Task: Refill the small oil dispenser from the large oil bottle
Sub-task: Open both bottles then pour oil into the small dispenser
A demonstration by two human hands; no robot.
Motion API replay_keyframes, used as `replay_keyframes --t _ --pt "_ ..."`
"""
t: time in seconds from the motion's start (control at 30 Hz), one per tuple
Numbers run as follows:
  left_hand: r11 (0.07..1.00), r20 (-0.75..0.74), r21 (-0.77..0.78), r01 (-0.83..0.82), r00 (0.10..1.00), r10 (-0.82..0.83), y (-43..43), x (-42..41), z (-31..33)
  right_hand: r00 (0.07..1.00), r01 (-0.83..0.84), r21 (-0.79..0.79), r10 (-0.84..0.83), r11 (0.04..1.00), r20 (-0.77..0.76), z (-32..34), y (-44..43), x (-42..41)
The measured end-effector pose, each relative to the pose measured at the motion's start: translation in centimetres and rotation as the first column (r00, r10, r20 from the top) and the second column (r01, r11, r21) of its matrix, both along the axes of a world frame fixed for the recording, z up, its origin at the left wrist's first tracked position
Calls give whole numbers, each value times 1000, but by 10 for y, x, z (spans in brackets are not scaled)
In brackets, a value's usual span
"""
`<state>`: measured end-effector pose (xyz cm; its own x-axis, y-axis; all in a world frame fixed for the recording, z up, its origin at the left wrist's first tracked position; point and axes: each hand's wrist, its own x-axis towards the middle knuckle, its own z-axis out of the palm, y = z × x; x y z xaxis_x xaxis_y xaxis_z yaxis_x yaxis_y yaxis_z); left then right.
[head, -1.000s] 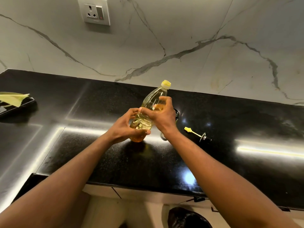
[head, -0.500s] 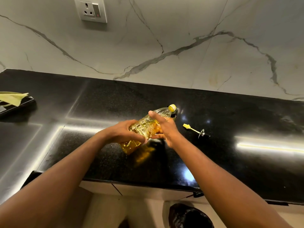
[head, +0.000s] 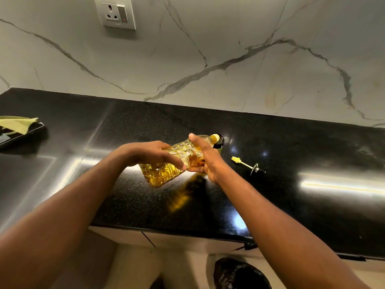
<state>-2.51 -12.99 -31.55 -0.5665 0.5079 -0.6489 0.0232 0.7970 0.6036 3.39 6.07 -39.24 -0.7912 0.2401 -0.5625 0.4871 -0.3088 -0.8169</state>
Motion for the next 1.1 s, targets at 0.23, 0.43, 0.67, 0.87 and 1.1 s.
replay_keyframes --t 0.23,0.43,0.67,0.87,1.1 --pt "998 -26 -66 20 999 -22 5 -4 13 1000 -9 -30 9 1000 -5 5 3 -2" --pt "995 -23 -101 17 1000 -19 12 -7 21 1000 -11 -35 11 999 0 6 3 -5" --pt "993 -52 -119 11 998 -18 14 -4 28 999 -3 -24 2 1000 -32 6 6 -6" --pt "994 -55 -113 12 998 -18 13 -4 33 999 -13 -23 11 1000 -47 10 4 -6" --pt "992 -67 -126 13 998 -22 9 -8 36 999 2 -34 -4 999 -48 16 0 -8"
